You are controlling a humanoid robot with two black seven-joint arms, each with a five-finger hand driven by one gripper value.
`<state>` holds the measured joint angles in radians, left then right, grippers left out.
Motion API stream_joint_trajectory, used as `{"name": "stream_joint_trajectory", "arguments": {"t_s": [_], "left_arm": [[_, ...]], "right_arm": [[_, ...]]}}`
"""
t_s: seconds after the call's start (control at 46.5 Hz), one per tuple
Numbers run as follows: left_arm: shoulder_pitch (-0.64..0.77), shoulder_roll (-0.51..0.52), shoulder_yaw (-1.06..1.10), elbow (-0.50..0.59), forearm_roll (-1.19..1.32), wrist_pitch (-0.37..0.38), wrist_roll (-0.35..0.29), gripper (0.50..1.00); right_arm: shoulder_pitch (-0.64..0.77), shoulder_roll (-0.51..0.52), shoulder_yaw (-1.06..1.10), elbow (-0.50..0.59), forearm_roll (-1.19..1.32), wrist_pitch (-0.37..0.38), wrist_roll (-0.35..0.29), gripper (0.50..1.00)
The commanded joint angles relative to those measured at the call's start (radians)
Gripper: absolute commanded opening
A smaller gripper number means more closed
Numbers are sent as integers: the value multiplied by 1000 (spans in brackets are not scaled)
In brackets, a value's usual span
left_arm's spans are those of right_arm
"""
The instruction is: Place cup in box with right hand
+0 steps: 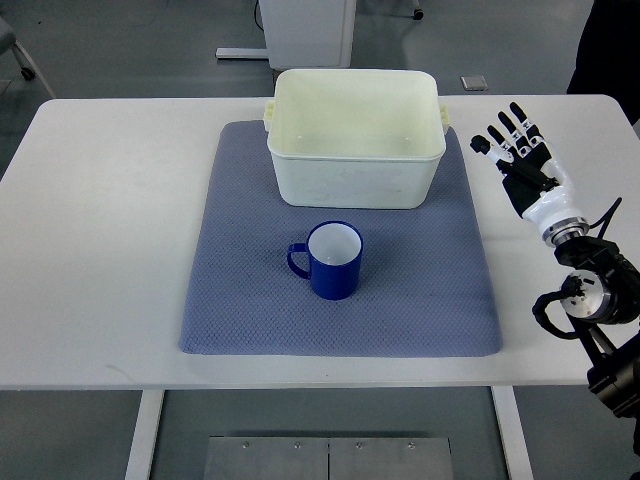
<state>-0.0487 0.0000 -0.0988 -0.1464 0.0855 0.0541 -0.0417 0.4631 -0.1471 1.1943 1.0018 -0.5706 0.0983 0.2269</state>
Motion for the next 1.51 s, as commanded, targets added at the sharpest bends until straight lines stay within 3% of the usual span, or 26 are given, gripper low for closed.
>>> {"name": "stream_joint_trajectory", "arguments": {"t_s": [0.0, 0.818, 1.485], "left_arm": [[7, 0, -1, -1, -1, 1, 0, 1000], [7, 0, 2, -1, -1, 1, 2, 1000], [7, 0, -1, -1, -1, 1, 0, 1000]], "right_arm": [[0, 0, -1, 0, 0, 1, 0, 1000], [17, -6, -5, 6, 0, 1, 0, 1000], [45, -88, -4, 32, 0, 15, 0, 1000]]}}
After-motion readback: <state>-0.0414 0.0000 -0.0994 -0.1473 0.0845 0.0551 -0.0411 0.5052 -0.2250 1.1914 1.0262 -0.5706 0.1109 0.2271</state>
